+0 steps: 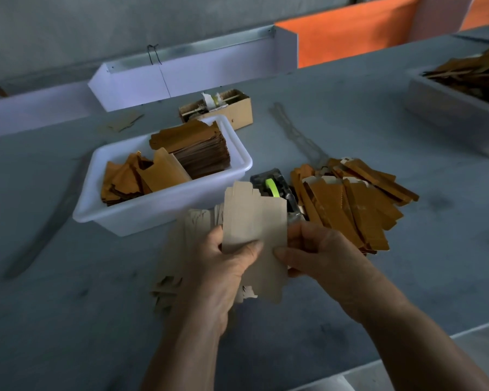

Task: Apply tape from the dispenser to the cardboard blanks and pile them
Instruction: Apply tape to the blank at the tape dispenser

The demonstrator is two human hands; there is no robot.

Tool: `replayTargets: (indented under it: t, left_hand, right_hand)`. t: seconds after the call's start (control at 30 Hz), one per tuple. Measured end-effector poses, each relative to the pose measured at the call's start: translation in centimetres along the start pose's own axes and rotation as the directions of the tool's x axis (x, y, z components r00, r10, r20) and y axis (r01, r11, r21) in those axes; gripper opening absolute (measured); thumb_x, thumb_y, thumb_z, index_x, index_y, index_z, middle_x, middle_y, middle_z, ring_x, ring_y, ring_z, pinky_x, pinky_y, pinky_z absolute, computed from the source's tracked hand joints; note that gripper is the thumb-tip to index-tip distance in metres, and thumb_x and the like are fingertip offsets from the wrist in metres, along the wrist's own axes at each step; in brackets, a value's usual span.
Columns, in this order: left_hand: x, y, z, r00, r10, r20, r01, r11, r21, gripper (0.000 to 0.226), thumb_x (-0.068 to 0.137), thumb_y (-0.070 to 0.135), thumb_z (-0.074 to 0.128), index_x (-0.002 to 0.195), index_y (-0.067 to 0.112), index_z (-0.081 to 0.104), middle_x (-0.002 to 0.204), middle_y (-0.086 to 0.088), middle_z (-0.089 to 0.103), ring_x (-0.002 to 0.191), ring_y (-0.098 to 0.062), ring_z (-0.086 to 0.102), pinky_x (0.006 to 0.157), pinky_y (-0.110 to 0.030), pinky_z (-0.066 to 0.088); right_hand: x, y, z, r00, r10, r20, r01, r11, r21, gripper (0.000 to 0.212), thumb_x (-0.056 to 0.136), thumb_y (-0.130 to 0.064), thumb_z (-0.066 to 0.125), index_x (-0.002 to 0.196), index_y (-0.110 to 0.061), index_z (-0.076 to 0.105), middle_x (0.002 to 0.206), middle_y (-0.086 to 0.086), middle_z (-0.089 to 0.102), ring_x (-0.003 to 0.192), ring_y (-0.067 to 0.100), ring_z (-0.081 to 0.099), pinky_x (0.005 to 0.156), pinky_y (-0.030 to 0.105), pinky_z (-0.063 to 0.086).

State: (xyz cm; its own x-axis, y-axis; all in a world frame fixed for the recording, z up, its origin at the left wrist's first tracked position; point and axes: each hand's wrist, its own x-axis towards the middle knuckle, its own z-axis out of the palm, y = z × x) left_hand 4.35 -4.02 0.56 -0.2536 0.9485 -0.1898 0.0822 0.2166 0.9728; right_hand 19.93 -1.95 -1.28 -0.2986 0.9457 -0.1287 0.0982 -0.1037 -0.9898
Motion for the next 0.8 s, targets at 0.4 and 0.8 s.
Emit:
replayTargets:
  t: [0.4,0.8]
  left_hand:
    - [-0.3,-0.6,0.9,1.000,-0.014,-0.014,0.014,1.000,-0.023,0.015,0.083,0.015,0.071,0.091,0.027,0.067,0.074,0.014,0.072,0.067,0.000,0.067,0.049,-0.011,0.048]
    - [-1.3,0.4,0.0,0.977,0.088,0.195,-0.113,0.987,0.117,0.022,0.090,0.033,0.058,0.083,0.016,0.071,0.072,-0.003,0.071,0.066,-0.009,0.066,0.054,-0.017,0.048]
  right_hand:
    - [-1.0,-0.9,1.8,0.968,-0.205,-0.145,0.132,0.907,-0.400,0.021,0.080,-0.039,0.065,0.082,-0.035,0.044,0.076,-0.007,0.059,0.062,0.004,0.061,0.050,0.008,0.044]
    - [-0.9,-0.7,1.6,0.999,-0.051,0.000,0.051,0.998,-0.033,0.014,0.091,-0.022,0.053,0.095,-0.010,0.059,0.081,0.007,0.072,0.076,0.016,0.071,0.071,0.034,0.060]
